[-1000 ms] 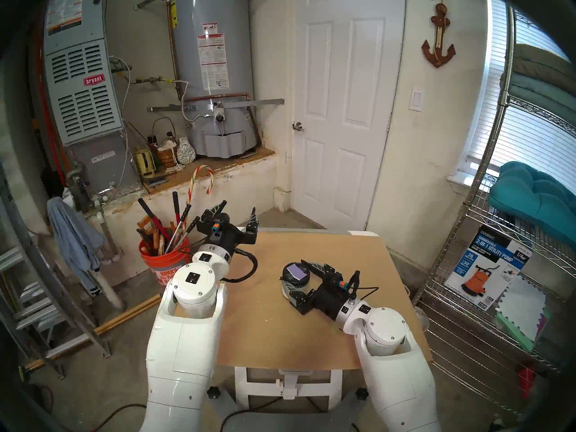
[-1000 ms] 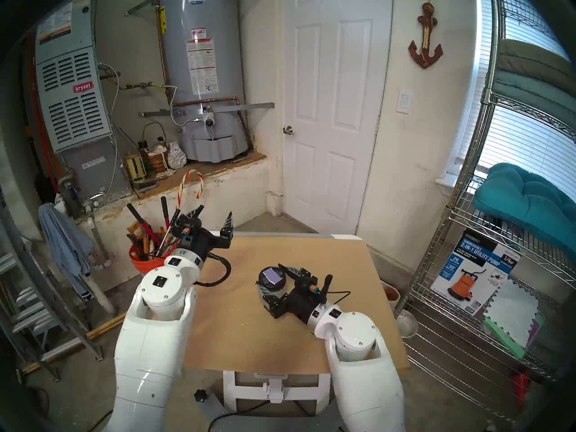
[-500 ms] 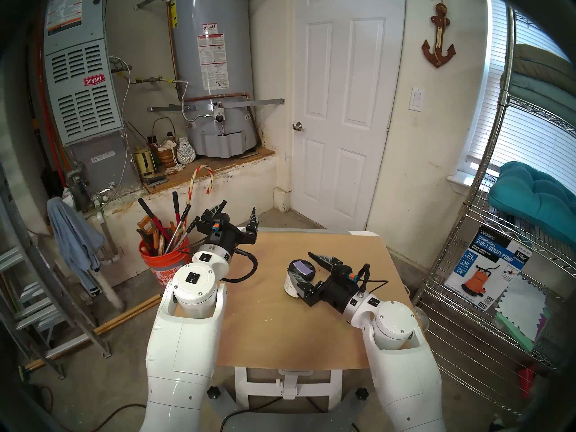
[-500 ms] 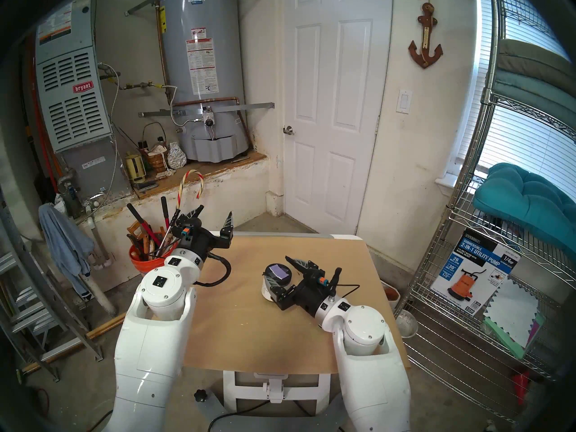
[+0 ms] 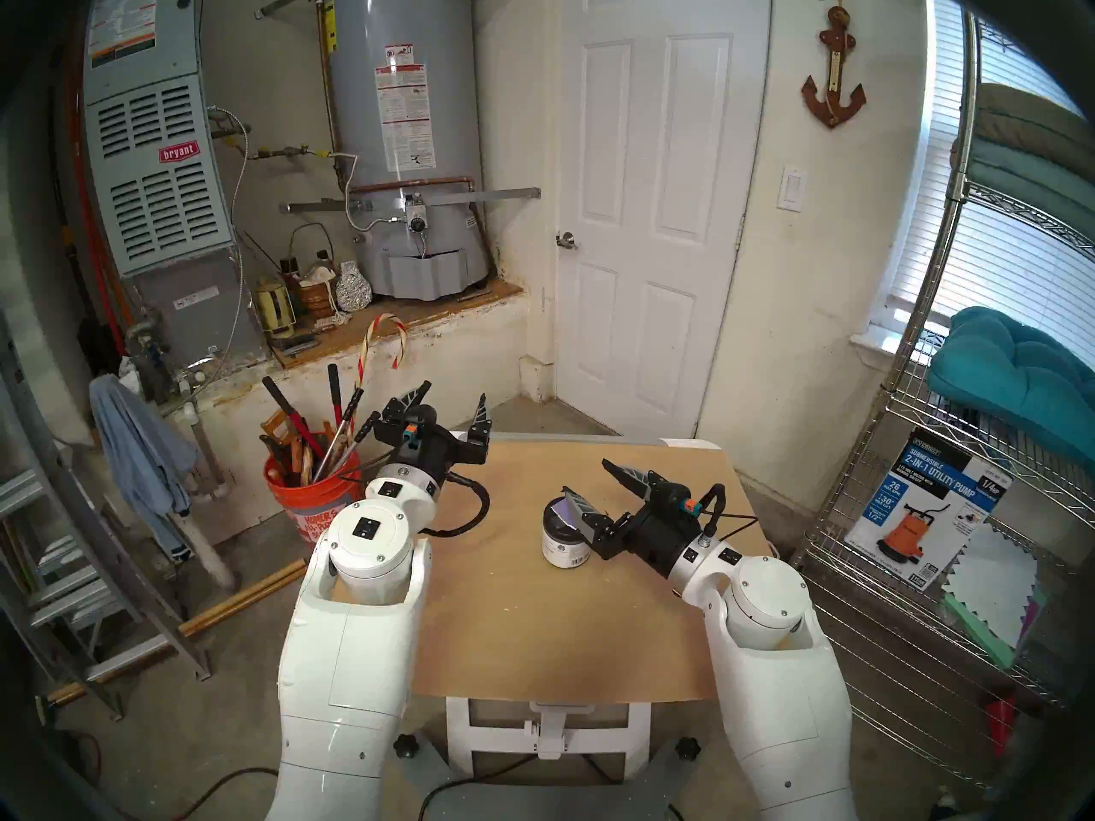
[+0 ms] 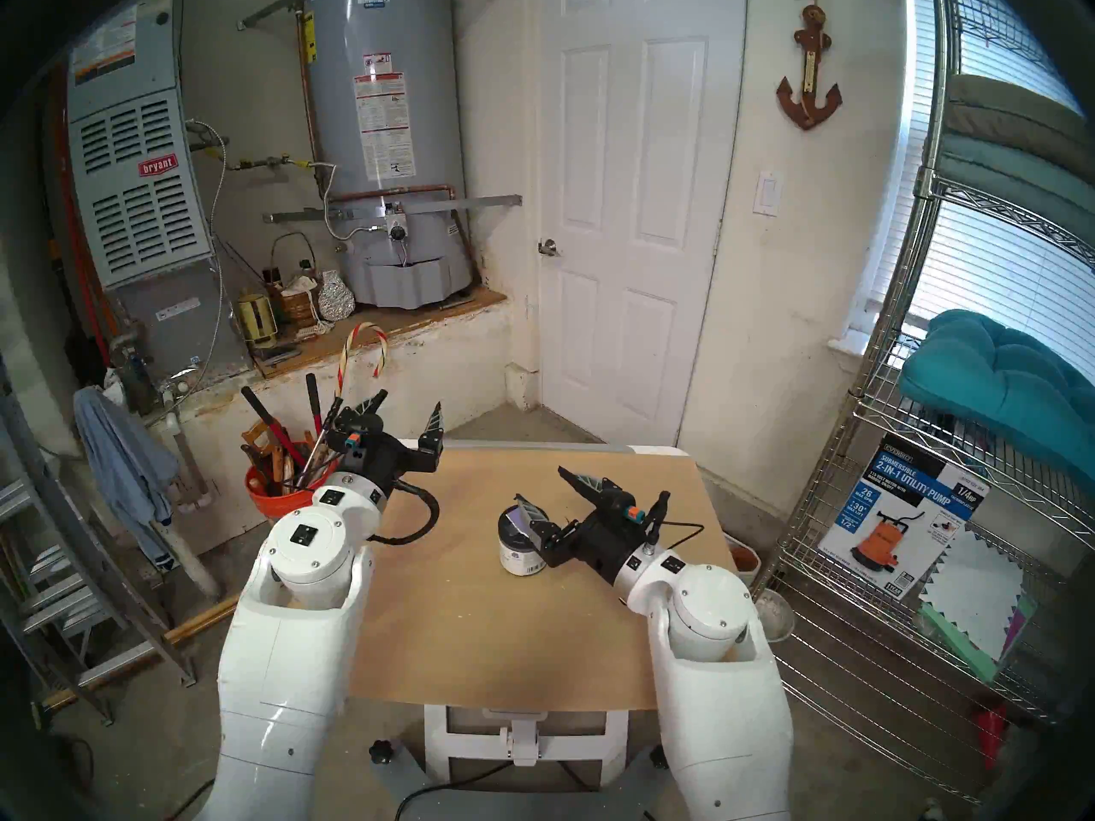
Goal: Open paint jar
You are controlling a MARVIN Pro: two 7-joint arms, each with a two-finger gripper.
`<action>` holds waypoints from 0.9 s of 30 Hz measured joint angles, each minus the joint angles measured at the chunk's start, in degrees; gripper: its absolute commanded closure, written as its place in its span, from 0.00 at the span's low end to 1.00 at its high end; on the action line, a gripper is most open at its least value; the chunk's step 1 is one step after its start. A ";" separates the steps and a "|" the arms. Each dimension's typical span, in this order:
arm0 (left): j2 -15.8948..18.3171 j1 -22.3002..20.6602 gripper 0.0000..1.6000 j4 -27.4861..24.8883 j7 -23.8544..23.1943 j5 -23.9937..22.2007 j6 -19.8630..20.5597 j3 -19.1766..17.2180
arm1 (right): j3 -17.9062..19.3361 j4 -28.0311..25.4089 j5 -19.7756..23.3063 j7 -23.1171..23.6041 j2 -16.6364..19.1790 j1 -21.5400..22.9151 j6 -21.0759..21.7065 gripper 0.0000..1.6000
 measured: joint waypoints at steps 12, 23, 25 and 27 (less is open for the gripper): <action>0.00 0.00 0.00 0.02 0.00 -0.01 -0.01 0.00 | 8.93 -1.92 4.29 -2.68 0.40 1.89 2.67 0.00; 0.63 2.74 0.00 -3.85 -2.38 -1.79 -0.49 -0.33 | 13.88 1.83 5.05 -2.95 2.63 3.25 2.82 0.00; 1.48 3.90 0.00 -5.61 -4.87 -2.75 0.03 -0.81 | 14.35 2.05 5.13 -2.89 2.83 3.44 2.71 0.00; 2.41 4.92 0.00 -6.74 -6.61 -3.51 0.59 -1.21 | 14.65 2.12 5.18 -2.86 2.96 3.63 2.66 0.00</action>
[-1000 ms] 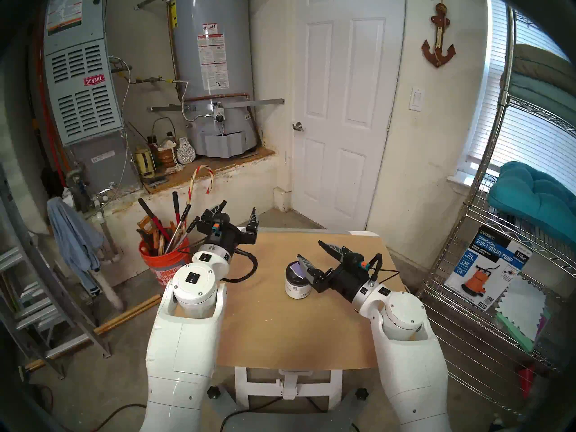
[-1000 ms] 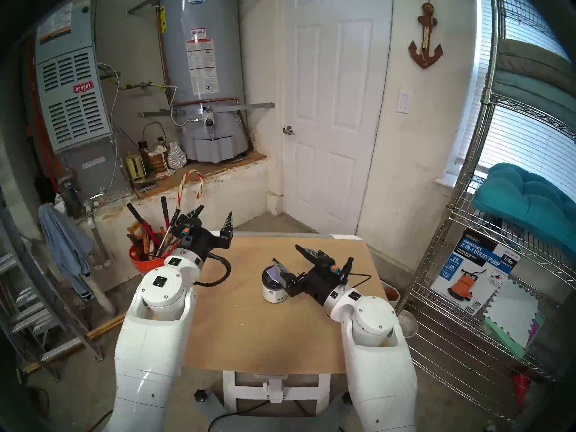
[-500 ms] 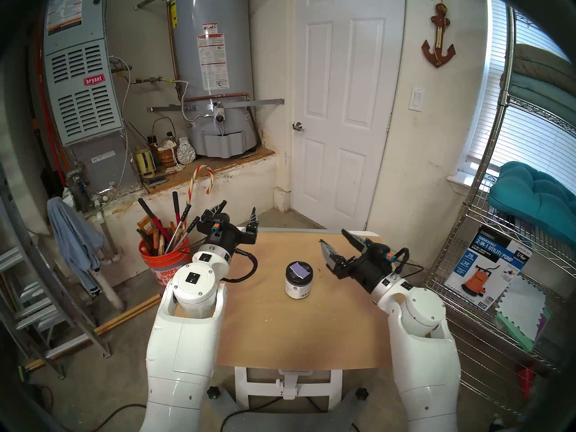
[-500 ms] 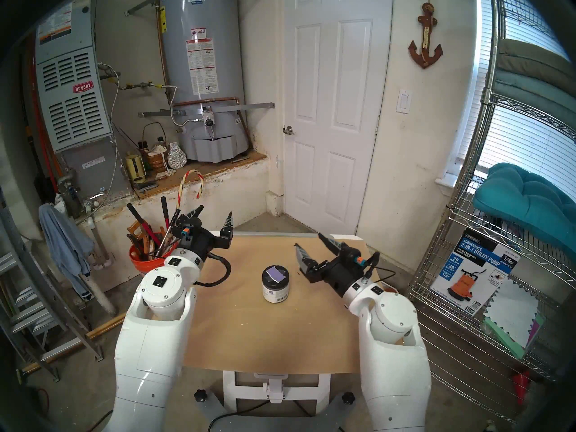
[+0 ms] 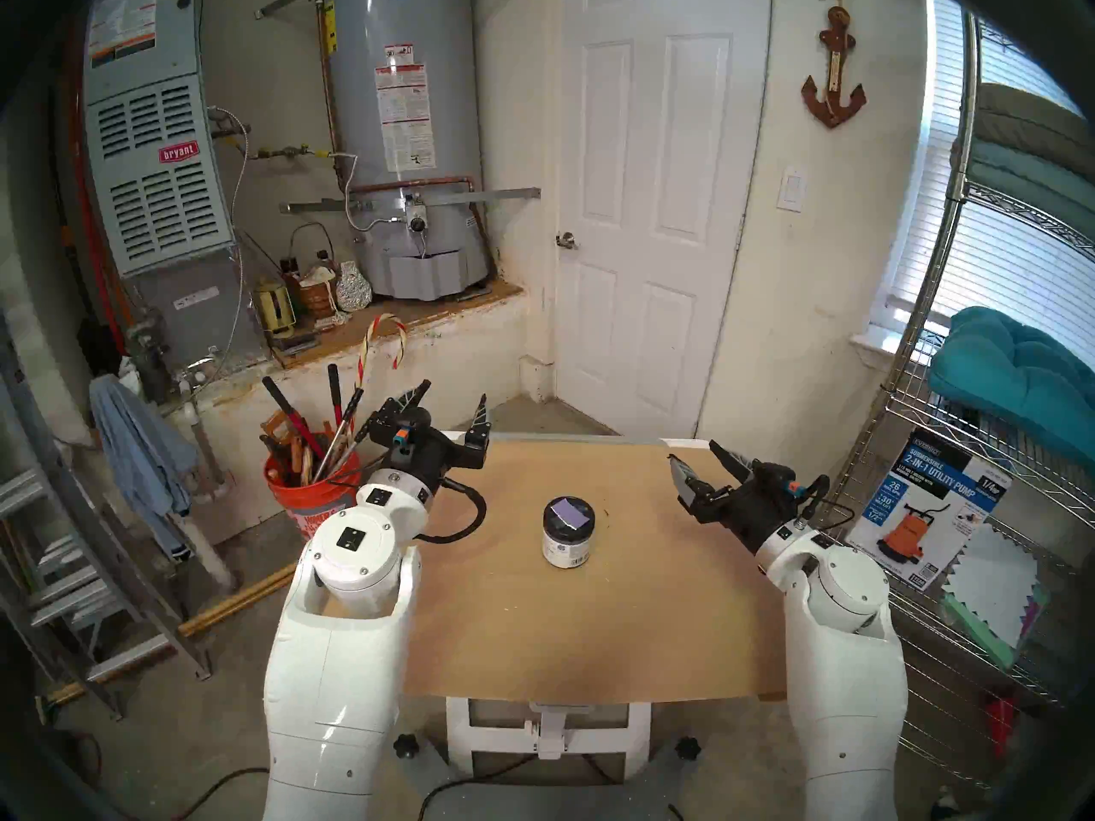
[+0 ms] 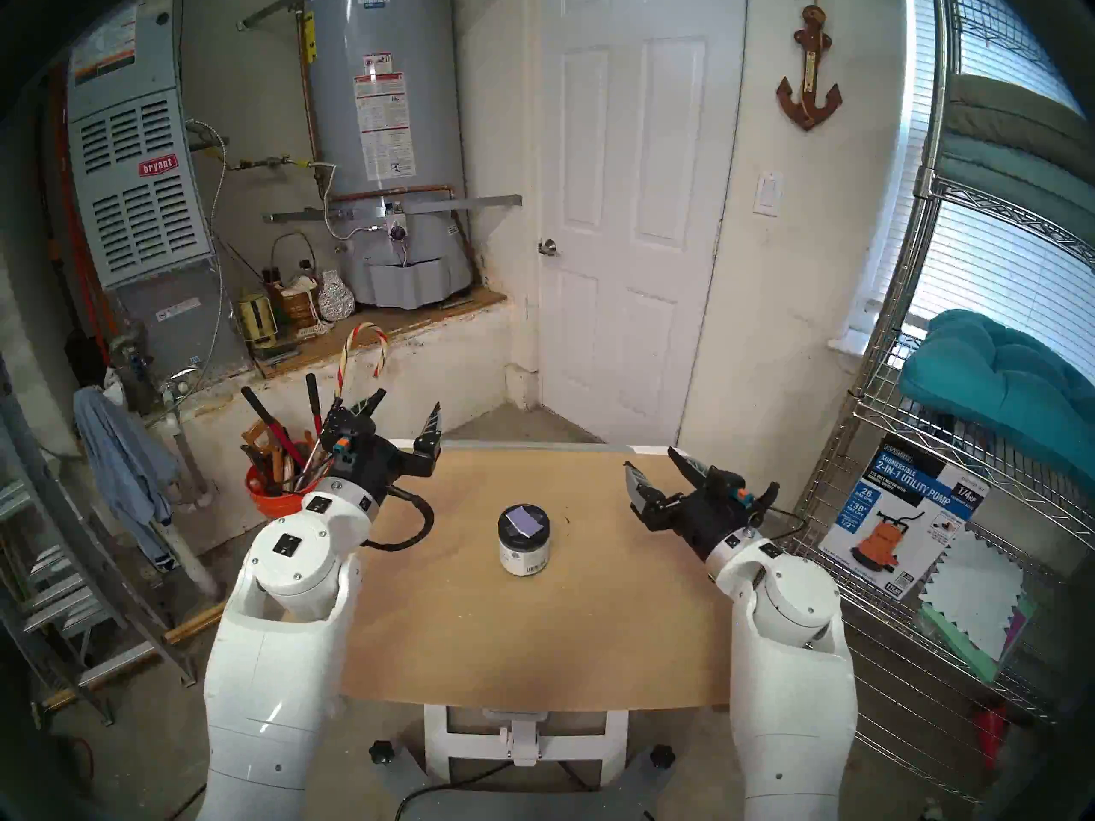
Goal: Open paint jar
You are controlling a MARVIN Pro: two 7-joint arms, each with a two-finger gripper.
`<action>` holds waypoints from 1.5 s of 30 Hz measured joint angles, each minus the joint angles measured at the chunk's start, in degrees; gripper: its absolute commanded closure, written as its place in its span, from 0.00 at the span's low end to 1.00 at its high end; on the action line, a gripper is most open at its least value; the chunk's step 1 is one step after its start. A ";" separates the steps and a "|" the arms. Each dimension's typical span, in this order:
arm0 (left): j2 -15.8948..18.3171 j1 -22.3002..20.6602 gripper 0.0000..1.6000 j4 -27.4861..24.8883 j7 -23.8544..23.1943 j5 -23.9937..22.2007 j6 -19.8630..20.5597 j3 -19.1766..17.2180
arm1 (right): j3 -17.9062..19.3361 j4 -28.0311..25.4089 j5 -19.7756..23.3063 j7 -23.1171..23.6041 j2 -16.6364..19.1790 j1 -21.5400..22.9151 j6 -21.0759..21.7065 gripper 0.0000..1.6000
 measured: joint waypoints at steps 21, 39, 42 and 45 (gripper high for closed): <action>5.95 16.51 0.00 -12.22 -19.96 -6.23 0.54 -4.14 | -1.34 0.75 0.25 2.05 0.25 2.42 -0.41 0.00; 1.83 28.30 0.00 -15.71 -10.69 0.10 -4.49 5.20 | -2.39 1.26 -0.55 0.99 -0.47 3.13 -1.05 0.00; 1.29 30.08 0.00 -15.97 -7.18 1.61 -5.94 5.68 | -2.71 1.38 -0.89 0.60 -0.56 3.29 -1.16 0.00; 0.76 30.77 0.00 -16.28 -4.58 2.68 -6.44 5.13 | -2.85 1.41 -1.04 0.43 -0.60 3.37 -1.22 0.00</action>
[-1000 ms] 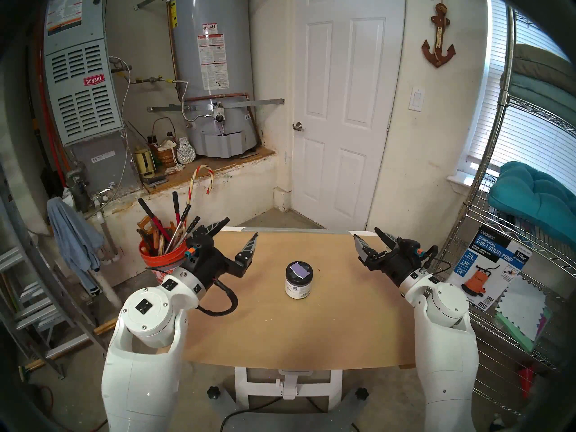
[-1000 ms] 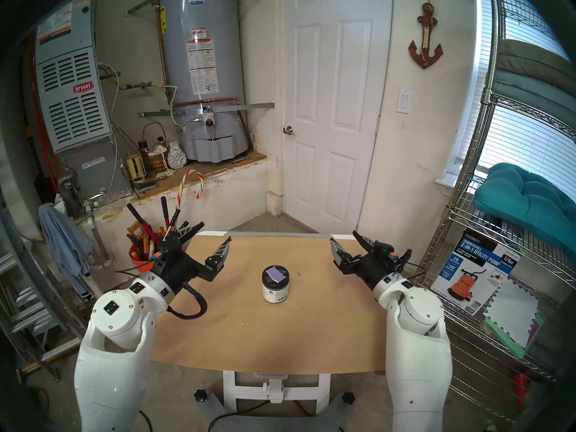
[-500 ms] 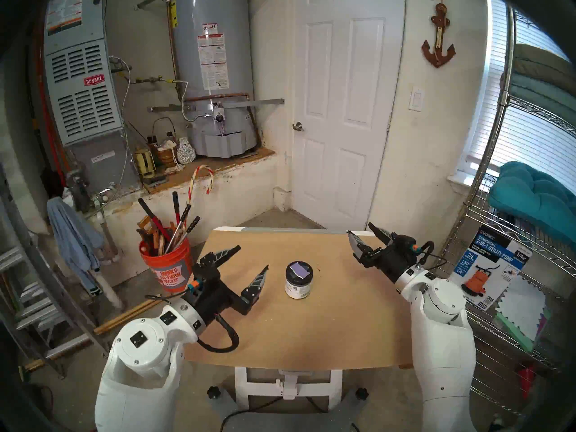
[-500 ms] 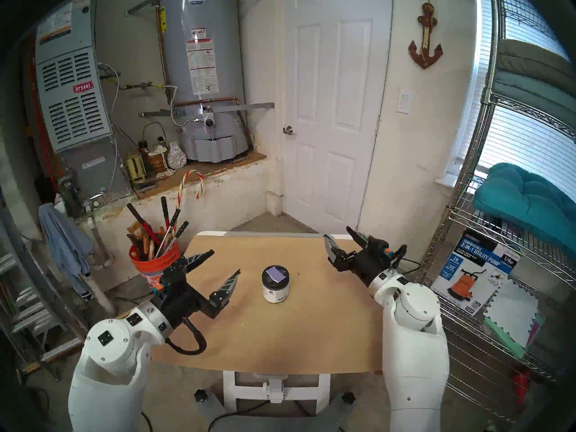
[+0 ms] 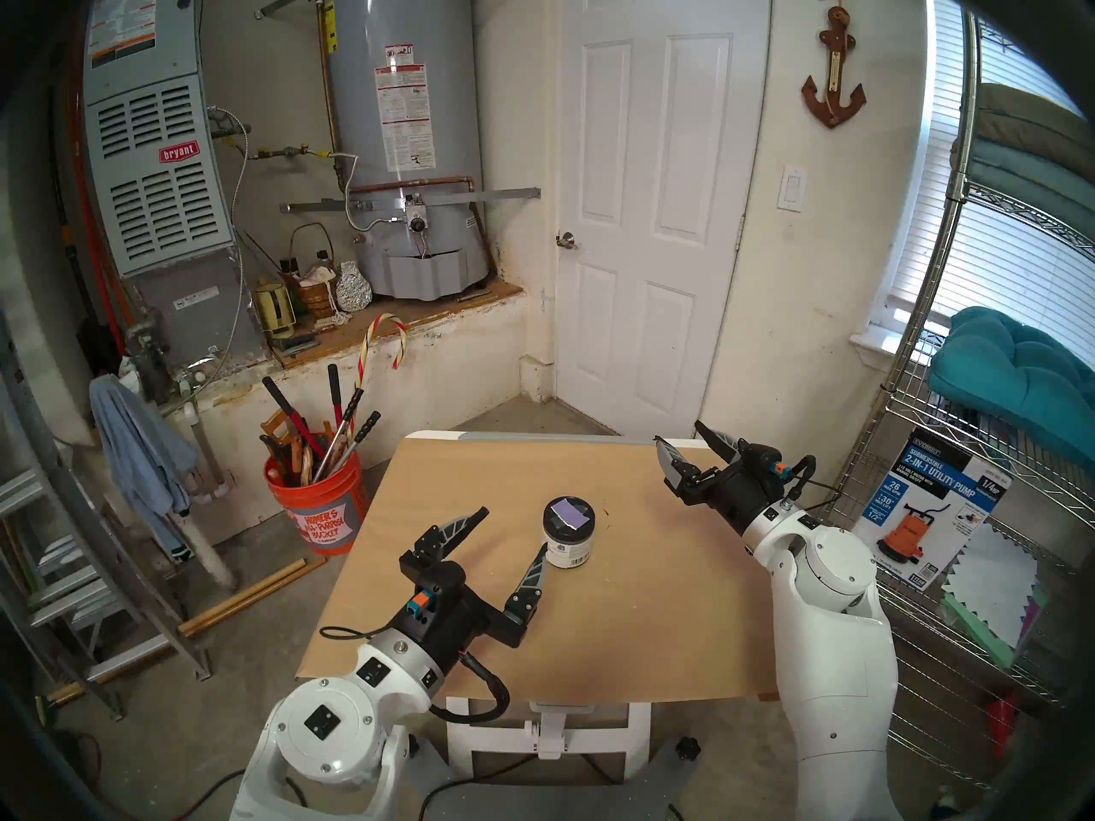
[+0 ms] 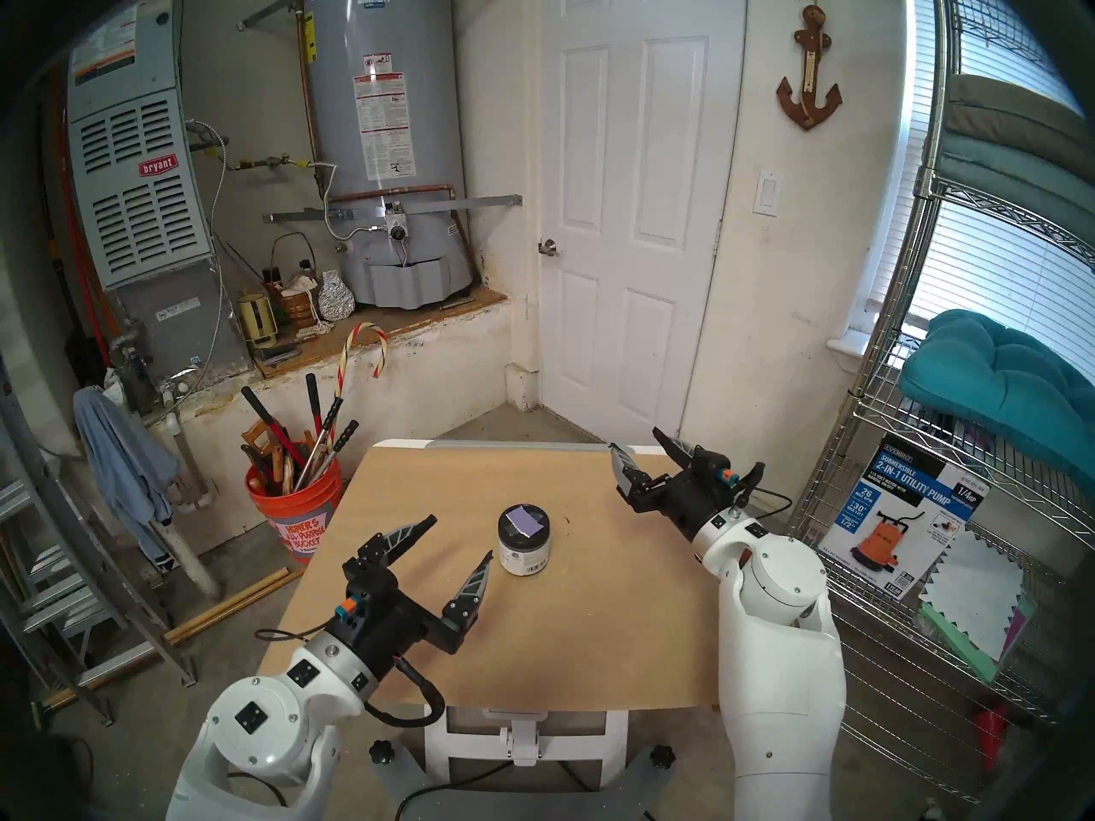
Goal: Open paint jar
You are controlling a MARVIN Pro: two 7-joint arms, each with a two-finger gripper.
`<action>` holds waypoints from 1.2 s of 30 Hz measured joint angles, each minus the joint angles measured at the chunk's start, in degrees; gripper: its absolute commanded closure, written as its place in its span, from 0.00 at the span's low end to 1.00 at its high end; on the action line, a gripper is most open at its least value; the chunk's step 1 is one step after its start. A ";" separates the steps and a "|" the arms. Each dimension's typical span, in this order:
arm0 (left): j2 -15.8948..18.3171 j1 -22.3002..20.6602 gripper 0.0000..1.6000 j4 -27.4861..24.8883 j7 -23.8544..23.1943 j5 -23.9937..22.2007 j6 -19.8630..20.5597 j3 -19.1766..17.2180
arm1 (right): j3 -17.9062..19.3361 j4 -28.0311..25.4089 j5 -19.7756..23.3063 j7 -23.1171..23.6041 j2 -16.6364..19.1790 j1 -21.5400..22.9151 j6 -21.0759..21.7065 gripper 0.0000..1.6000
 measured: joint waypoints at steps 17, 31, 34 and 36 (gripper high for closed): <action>0.05 1.66 0.00 -1.48 -1.44 -1.30 1.93 0.31 | 0.00 0.30 0.06 -0.30 0.02 0.28 -0.25 0.00; 1.96 4.11 0.00 -3.05 -6.37 -4.07 5.24 0.09 | -0.06 0.78 -0.05 -0.19 0.17 0.70 -0.30 0.00; 1.83 4.66 0.00 -3.08 -6.32 -4.06 5.54 0.55 | -0.11 0.89 -0.07 -0.20 0.16 0.78 -0.34 0.00; 1.65 4.87 0.00 -3.05 -6.10 -4.00 5.90 0.90 | -0.14 0.94 -0.09 -0.22 0.16 0.83 -0.37 0.00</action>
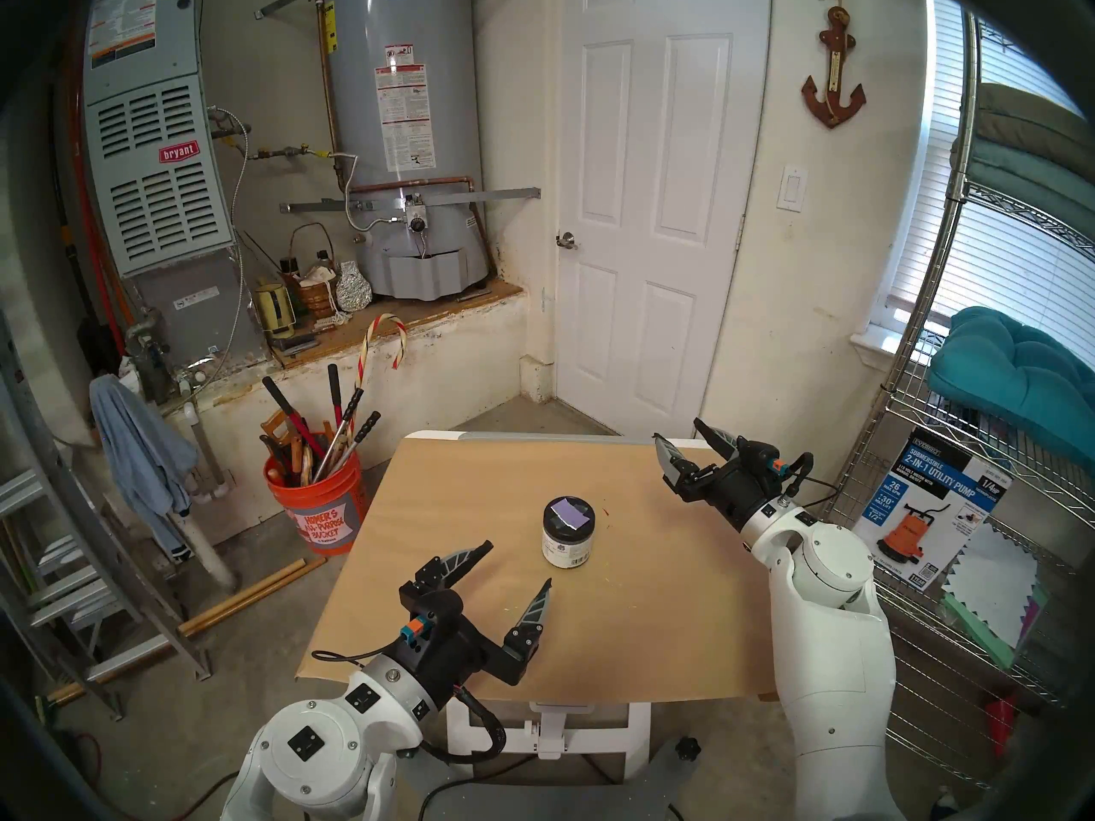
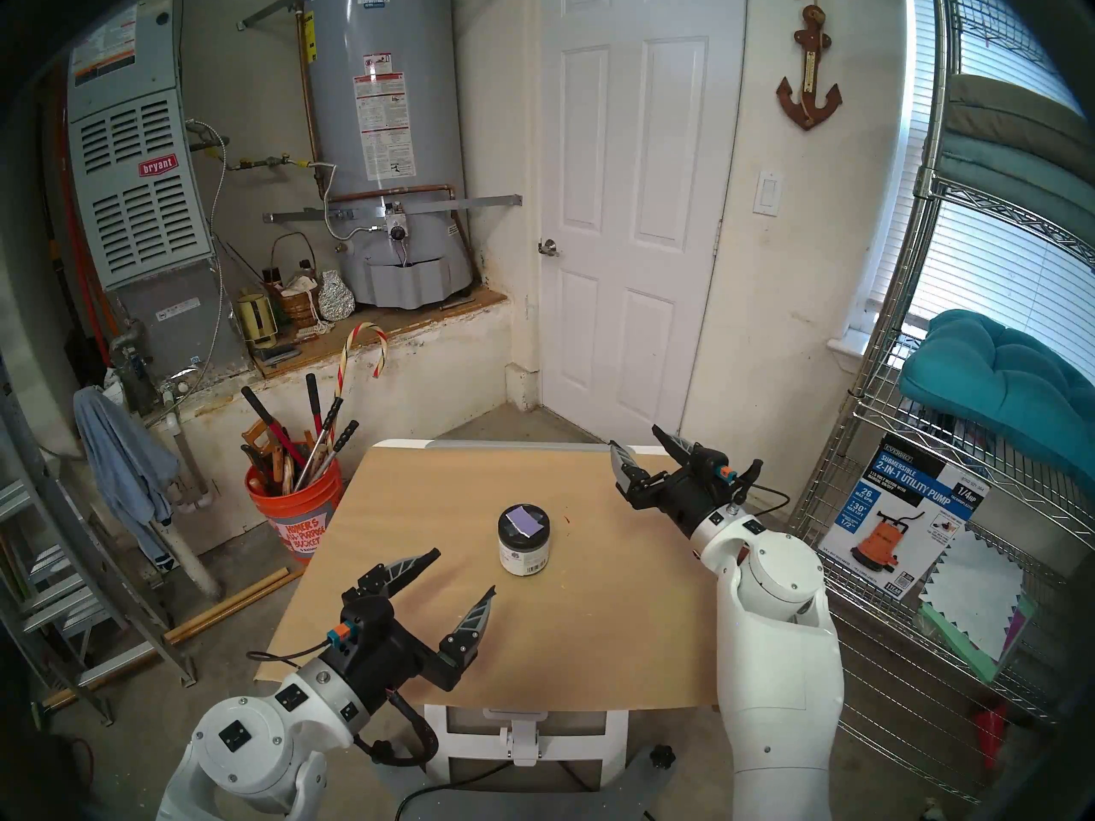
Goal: Open paint jar
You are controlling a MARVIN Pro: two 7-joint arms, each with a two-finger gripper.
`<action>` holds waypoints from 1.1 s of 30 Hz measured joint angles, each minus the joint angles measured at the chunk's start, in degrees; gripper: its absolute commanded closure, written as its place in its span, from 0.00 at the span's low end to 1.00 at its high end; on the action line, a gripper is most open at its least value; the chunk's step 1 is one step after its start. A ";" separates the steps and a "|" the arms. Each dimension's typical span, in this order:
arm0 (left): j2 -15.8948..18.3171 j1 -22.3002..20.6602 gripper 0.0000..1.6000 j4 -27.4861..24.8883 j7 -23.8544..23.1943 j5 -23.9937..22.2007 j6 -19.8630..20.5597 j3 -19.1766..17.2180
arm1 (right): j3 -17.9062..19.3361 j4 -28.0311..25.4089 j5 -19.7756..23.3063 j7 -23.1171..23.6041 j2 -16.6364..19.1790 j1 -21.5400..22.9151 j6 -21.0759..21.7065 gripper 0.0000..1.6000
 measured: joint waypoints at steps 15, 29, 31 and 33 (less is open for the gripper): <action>-0.21 -2.39 0.00 5.63 4.13 3.25 1.80 2.53 | -0.02 0.12 -0.03 -0.06 -0.06 0.18 -0.14 0.00; -0.06 -9.66 0.00 15.37 8.72 4.23 -1.26 4.25 | 0.39 -0.28 0.22 0.03 -0.06 0.17 -0.13 0.00; -0.07 -10.88 0.00 16.70 9.61 4.01 -1.73 4.49 | 0.48 -0.34 0.25 0.03 -0.06 0.16 -0.12 0.00; -0.08 -12.30 0.00 18.18 10.63 3.74 -2.21 4.83 | 0.58 -0.38 0.28 0.03 -0.06 0.16 -0.12 0.00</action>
